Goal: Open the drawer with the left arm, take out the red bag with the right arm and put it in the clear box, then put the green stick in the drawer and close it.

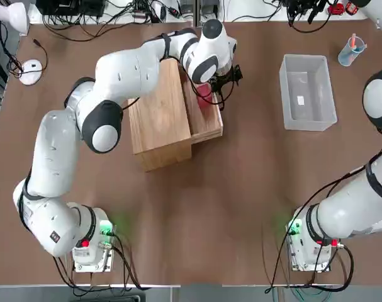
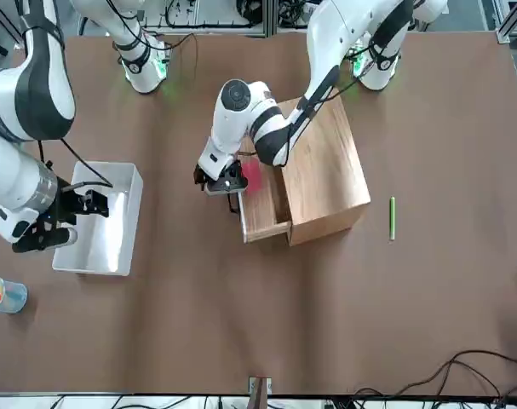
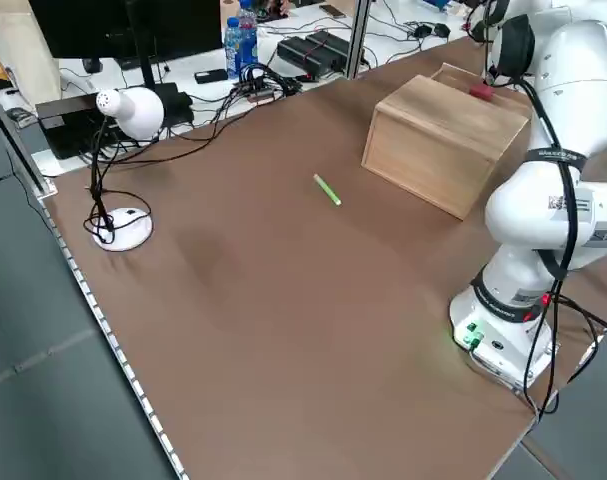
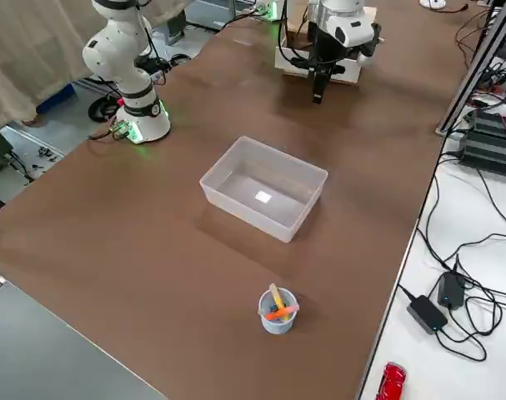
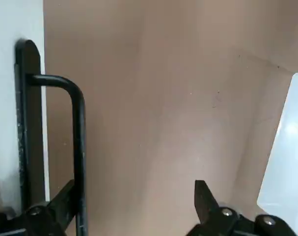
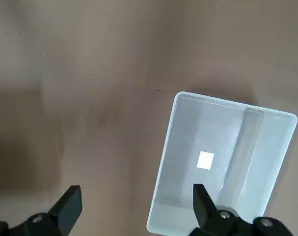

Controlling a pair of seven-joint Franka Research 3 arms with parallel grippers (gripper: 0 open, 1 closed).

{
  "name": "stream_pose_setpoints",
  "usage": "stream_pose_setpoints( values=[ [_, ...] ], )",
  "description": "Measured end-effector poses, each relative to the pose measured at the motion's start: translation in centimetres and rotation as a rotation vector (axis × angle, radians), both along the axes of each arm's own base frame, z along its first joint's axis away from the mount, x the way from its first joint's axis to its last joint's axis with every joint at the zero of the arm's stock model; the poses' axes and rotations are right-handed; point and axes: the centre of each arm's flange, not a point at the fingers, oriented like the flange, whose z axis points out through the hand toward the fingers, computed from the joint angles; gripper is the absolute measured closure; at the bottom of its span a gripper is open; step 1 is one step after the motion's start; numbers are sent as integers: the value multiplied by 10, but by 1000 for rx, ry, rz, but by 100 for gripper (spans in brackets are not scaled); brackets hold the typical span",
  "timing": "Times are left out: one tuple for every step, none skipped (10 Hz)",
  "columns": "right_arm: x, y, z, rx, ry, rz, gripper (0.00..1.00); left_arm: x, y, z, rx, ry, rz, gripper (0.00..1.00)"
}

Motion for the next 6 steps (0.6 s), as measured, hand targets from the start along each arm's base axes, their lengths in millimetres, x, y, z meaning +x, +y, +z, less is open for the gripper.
stream_pose_setpoints(
  values=[
    [0, 0, 0, 0, 0, 0, 0, 0, 0, 0, 0, 0, 0, 0],
    [0, 0, 0, 0, 0, 0, 0, 0, 0, 0, 0, 0, 1, 0],
    [0, 0, 0, 0, 0, 0, 0, 0, 0, 0, 3, 2, 1, 0],
    [0, 0, 0, 0, 0, 0, 0, 0, 0, 0, 8, 4, 0, 0],
    [0, 0, 0, 0, 0, 0, 0, 0, 0, 1, 16, 9, 0, 0],
    [0, 0, 0, 0, 0, -1, 0, -1, 0, 1, 24, 15, -2, 0]
  ],
)
